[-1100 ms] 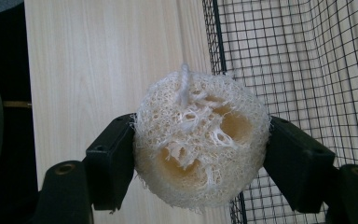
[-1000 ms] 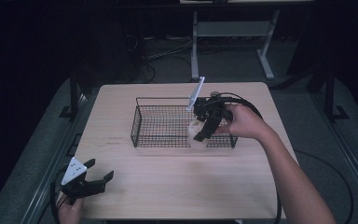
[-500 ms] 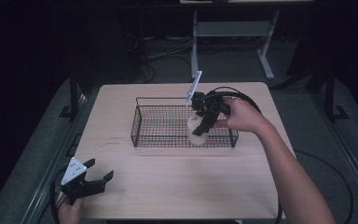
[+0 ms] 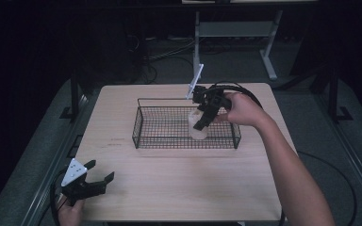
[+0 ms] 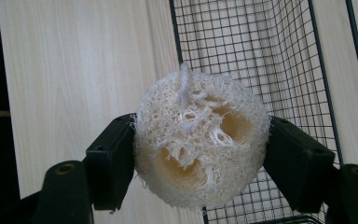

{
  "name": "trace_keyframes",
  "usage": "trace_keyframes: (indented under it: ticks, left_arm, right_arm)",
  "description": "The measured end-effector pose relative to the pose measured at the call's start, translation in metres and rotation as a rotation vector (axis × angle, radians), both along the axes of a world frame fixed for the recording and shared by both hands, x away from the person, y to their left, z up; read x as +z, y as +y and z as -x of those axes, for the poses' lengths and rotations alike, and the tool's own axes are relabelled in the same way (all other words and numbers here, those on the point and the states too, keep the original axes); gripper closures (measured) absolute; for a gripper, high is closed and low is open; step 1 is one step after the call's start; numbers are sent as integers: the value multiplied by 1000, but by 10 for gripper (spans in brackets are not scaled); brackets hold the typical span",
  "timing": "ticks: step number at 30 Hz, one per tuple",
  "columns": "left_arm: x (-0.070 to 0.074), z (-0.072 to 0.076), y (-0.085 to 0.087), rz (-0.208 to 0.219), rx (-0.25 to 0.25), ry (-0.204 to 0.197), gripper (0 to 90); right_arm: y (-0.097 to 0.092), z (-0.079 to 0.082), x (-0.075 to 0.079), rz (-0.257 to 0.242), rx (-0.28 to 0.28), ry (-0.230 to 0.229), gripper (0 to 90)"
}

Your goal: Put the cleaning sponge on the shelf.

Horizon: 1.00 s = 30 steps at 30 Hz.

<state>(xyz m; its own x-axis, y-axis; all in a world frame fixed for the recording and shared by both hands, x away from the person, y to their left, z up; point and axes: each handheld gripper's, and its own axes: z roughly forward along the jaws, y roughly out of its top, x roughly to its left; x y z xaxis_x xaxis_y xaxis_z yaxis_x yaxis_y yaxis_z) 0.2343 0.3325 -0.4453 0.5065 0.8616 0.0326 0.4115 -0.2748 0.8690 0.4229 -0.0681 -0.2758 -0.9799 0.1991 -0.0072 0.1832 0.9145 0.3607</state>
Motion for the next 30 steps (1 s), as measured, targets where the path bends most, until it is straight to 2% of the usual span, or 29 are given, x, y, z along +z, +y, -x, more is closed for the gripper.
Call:
trace_keyframes:
  ticks: [9,30]
  left_arm:
    - [-1,-1,-1,-1,-3,5,137]
    - [-1,-1,0,-3,-3,4,137]
  right_arm:
    - [0,-8,-2,-6,-6,3,287]
    - [-10,-25,-6,-33,-65,11,287]
